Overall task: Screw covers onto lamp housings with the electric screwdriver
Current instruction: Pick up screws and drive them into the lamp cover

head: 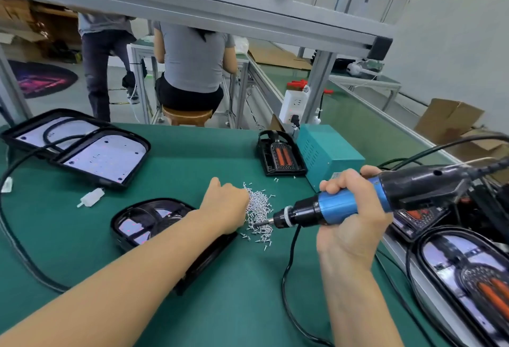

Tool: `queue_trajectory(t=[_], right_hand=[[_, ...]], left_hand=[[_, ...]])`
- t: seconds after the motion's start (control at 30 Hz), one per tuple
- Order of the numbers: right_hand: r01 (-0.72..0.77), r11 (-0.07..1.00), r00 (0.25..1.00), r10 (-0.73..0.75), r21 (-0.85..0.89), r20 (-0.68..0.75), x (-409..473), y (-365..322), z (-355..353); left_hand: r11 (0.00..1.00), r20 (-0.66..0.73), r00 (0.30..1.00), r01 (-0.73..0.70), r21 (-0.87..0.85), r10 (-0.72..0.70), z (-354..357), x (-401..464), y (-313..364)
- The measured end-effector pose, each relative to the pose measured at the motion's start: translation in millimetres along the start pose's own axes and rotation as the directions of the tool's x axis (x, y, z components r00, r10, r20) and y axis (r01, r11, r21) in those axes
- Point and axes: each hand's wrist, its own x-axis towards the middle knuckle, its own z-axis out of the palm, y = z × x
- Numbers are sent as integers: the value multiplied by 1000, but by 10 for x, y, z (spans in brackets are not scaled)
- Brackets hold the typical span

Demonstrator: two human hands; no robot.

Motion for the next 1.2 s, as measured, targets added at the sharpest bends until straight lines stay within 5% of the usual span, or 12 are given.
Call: queue_trajectory(t=[0.4,0.67,1.03,1.2], right_hand=[[-60,993,998,59,101,16,21,-53,115],[-96,991,994,90,88,67,-49,8,266],[-225,974,928,218,-10,302,-400,53,400],[-256,966,894,253,-39,370,-570,120,493]], left_hand=[[908,-30,998,33,-417,-50,-25,-145,-302],[919,-39,998,33,-392,-52,-72,-228,-295],[793,-368,926,-166,-586,-78,-233,-1196,-572],[808,-429,902,-223,-545,-41,-134,-1713,-680]])
